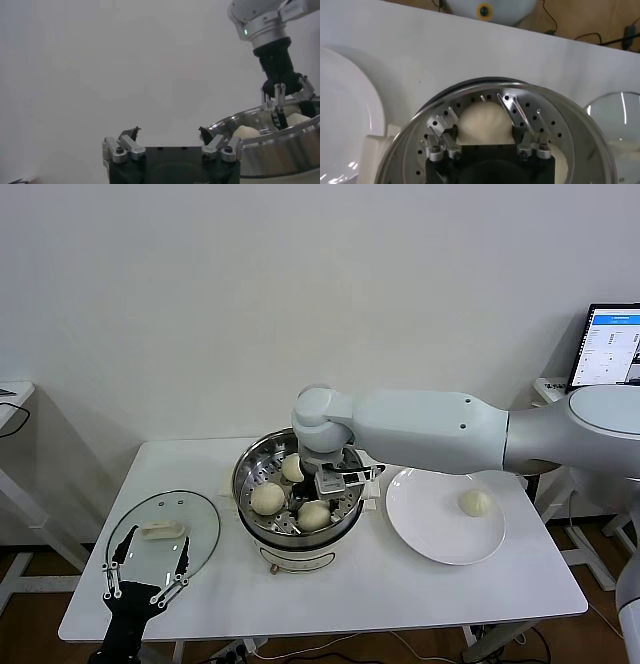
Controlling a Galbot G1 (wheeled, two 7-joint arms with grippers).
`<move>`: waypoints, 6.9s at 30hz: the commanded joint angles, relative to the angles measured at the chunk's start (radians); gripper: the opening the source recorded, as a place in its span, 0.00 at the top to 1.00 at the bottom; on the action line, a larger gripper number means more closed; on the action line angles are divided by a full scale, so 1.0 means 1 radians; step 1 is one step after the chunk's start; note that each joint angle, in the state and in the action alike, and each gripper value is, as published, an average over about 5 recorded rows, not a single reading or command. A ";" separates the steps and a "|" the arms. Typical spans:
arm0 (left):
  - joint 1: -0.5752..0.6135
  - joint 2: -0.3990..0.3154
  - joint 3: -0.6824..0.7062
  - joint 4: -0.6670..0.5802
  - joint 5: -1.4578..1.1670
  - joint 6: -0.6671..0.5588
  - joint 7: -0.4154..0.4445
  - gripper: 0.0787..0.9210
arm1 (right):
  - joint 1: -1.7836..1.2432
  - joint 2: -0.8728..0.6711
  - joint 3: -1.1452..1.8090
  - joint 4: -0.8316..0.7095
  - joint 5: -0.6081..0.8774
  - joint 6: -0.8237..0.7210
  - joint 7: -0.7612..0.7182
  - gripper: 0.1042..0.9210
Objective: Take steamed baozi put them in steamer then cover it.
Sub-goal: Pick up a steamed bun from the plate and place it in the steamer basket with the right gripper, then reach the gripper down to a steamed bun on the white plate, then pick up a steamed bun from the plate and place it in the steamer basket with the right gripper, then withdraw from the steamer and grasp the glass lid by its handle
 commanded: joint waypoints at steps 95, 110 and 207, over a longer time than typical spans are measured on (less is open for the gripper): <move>-0.015 0.013 0.002 0.008 -0.001 0.006 -0.003 0.12 | 0.108 -0.330 0.129 -0.443 0.493 -0.593 -0.239 0.30; -0.026 0.013 0.001 0.009 0.000 0.010 -0.014 0.12 | 0.302 -0.120 -0.123 -0.153 0.777 -0.776 -0.138 0.28; -0.185 0.146 -0.029 0.259 0.894 0.194 -0.321 0.12 | -1.617 -0.208 1.707 0.134 0.662 -0.294 1.333 0.12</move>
